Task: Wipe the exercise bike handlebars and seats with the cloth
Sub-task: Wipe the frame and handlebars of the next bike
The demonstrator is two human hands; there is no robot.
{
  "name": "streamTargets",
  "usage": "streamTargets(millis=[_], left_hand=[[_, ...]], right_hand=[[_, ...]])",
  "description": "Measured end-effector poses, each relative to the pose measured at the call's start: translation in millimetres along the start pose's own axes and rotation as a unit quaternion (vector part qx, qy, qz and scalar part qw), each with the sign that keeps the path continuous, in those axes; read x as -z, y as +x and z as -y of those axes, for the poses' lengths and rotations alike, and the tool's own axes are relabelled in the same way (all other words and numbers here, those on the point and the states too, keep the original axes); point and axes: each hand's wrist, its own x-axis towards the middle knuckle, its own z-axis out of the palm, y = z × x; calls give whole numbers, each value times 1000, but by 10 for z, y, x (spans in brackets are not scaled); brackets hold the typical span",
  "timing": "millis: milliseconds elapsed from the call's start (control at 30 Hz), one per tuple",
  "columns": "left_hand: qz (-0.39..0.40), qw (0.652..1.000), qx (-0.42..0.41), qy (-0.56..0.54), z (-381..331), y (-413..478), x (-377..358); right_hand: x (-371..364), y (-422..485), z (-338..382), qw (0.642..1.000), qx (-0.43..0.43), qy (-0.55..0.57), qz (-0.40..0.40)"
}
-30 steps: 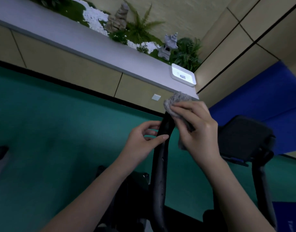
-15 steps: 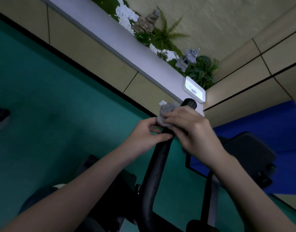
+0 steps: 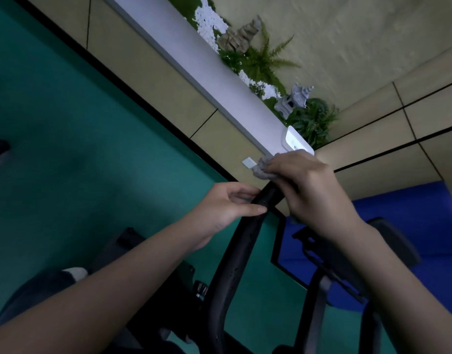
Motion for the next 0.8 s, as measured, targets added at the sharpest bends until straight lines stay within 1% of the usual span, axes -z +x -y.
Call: streamTargets(millis=[100,133,233,300,400,500,600,667,700,767,800], left_hand=[[-3,1000,1,-3,9,6,2],[-3,1000,2,0,13,6,5],[-2,1000,5,4,18,-9,7],[-2,1000,2,1,6,-22,-1],[0,1000,7,-10,-13,-32,0],[-5,1000,16,6,-10,-47,23],[-2,999,26,27,-10,-59,29],[-4,999,29,34,-22,-58,23],[-6,999,29,35,-29,-54,21],[-9,999,30,42,-38,-43,20],[-9,998,32,48,-49,-43,18]], right_hand=[[-45,-40,75,999,26,10,38],[-19,-25,43,999,22,20,38],[47,16,-53,1000,-12,23,-14],[-14,-26,-1,999,-13,22,-25],[-140,-119,149,998,3,53,16],[-64,-31,101,998,-25,62,12],[64,147,-14,996,-81,19,2],[63,200,-8,995,-99,-9,31],[22,195,42,993,-99,-15,64],[-84,149,156,988,-71,-26,136],[-109,126,179,987,-55,-27,150]])
